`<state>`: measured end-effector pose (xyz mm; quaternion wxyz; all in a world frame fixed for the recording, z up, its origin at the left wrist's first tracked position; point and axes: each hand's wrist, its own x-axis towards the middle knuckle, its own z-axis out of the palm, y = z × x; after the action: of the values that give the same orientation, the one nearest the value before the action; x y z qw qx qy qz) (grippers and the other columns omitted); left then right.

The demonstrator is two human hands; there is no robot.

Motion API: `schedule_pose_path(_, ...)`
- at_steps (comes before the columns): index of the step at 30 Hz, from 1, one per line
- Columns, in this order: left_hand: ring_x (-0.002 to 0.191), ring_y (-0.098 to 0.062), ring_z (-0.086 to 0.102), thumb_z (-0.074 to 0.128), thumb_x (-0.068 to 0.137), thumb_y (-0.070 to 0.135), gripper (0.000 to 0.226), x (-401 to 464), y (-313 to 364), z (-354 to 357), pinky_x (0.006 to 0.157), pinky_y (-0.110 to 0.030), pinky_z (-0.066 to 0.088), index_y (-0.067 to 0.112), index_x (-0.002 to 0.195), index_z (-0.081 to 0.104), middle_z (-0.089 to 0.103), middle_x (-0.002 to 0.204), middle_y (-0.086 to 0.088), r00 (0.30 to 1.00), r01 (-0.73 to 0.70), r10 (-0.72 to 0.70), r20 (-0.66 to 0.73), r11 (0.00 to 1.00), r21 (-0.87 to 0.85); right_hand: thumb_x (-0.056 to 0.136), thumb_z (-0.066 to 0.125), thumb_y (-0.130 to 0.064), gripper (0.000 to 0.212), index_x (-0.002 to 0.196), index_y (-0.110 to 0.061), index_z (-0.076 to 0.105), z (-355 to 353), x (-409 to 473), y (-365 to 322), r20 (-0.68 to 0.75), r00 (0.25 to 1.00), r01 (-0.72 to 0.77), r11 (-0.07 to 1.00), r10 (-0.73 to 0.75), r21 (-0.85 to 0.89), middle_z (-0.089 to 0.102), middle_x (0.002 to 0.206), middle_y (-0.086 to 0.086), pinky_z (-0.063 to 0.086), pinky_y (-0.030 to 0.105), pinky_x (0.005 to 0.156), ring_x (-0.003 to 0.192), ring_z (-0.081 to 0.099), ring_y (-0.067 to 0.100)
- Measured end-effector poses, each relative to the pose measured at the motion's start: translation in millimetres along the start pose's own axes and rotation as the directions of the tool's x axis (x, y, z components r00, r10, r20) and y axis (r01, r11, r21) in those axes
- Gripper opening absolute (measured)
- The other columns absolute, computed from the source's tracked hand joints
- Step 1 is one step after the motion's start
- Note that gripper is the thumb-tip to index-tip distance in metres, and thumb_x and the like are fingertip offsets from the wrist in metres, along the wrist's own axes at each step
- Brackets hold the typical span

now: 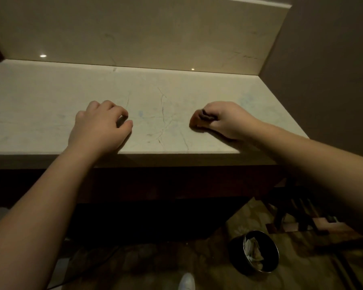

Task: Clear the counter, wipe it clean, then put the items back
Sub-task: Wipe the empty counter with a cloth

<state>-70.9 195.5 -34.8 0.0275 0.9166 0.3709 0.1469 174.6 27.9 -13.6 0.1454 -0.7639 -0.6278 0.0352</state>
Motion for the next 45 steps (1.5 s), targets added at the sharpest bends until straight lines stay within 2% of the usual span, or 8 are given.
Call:
schedule_pose_path(5,0.122,-0.029,0.04,0.041,0.096,0.042,0.04,0,-1,-2,0.097,-0.048,0.034,0.02,0.126,0.056,0.05,0.133,-0.007,1.0,-0.006,0.006,0.007,1.0,-0.001,0.088,0.066,-0.018,0.019,0.107,-0.016,0.071,1,-46,-28,0.173,0.959,0.214,0.973,-0.226,0.086,0.068,0.102,-0.002,0.045,0.024,0.08,0.093,0.059,0.011)
schedule_pose_path(9,0.121,-0.029,0.04,0.041,0.096,0.042,0.04,0,-1,-1,0.097,-0.048,0.034,0.02,0.125,0.056,0.051,0.132,-0.008,1.0,-0.007,0.007,0.004,1.0,-0.005,0.091,0.061,-0.022,0.008,0.083,-0.023,0.059,-28,-31,-19,0.11,0.993,-0.042,0.994,0.031,0.104,0.058,0.082,-0.008,0.042,0.028,0.069,0.083,0.056,0.017)
schedule_pose_path(12,0.121,-0.029,0.04,0.041,0.096,0.042,0.039,0,-1,-1,0.097,-0.048,0.034,0.021,0.124,0.057,0.051,0.132,-0.008,1.0,-0.003,0.003,0.004,1.0,0.0,0.092,0.059,-0.034,0.016,0.086,-0.019,0.058,-29,-15,-3,0.055,0.983,-0.175,0.983,0.178,-0.046,0.056,0.081,-0.004,0.035,0.031,0.066,0.08,0.052,0.02)
schedule_pose_path(18,0.12,-0.029,0.04,0.041,0.096,0.041,0.038,0,0,0,0.096,-0.048,0.034,0.02,0.123,0.058,0.052,0.13,-0.007,1.0,-0.002,0.002,-0.004,1.0,-0.01,0.091,0.063,-0.026,0.016,0.08,-0.014,0.058,7,-29,-25,-0.032,0.999,0.034,0.999,-0.034,-0.003,0.053,0.083,-0.003,0.027,0.027,0.063,0.077,0.05,0.018)
schedule_pose_path(21,0.12,-0.029,0.04,0.041,0.096,0.041,0.038,0,1,1,0.096,-0.047,0.034,0.02,0.123,0.058,0.052,0.131,-0.007,1.0,0.006,-0.006,-0.008,1.0,-0.004,0.09,0.064,-0.02,0.014,0.098,-0.011,0.069,4,-44,-23,0.049,0.984,0.172,0.985,-0.171,-0.018,0.061,0.093,-0.002,0.039,0.026,0.07,0.085,0.053,0.011)
schedule_pose_path(26,0.116,-0.029,0.042,0.041,0.096,0.04,0.037,0,2,2,0.093,-0.046,0.034,0.019,0.121,0.059,0.053,0.128,-0.007,0.999,0.014,-0.013,-0.036,1.0,0.022,0.093,0.058,-0.031,0.02,0.08,-0.017,0.055,-14,-23,-5,0.047,0.999,-0.005,0.998,0.008,-0.058,0.054,0.084,-0.002,0.039,0.033,0.069,0.082,0.054,0.023)
schedule_pose_path(35,0.114,-0.027,0.045,0.04,0.096,0.04,0.037,-1,5,2,0.091,-0.045,0.035,0.019,0.12,0.059,0.055,0.127,-0.006,0.999,0.025,-0.023,-0.048,0.998,0.058,0.088,0.063,-0.013,0.016,0.102,-0.01,0.07,-3,-48,-11,0.091,0.976,0.195,0.98,-0.199,0.048,0.066,0.1,0.006,0.042,0.03,0.076,0.092,0.058,0.02)
schedule_pose_path(45,0.116,-0.026,0.044,0.04,0.096,0.04,0.038,-2,8,1,0.093,-0.046,0.036,0.02,0.122,0.058,0.054,0.128,-0.005,0.998,0.056,-0.053,-0.04,0.997,0.053,0.093,0.056,-0.033,0.014,0.091,-0.02,0.063,12,19,-39,0.062,0.993,0.105,0.994,-0.103,-0.025,0.059,0.094,0.0,0.039,0.032,0.07,0.088,0.056,0.022)
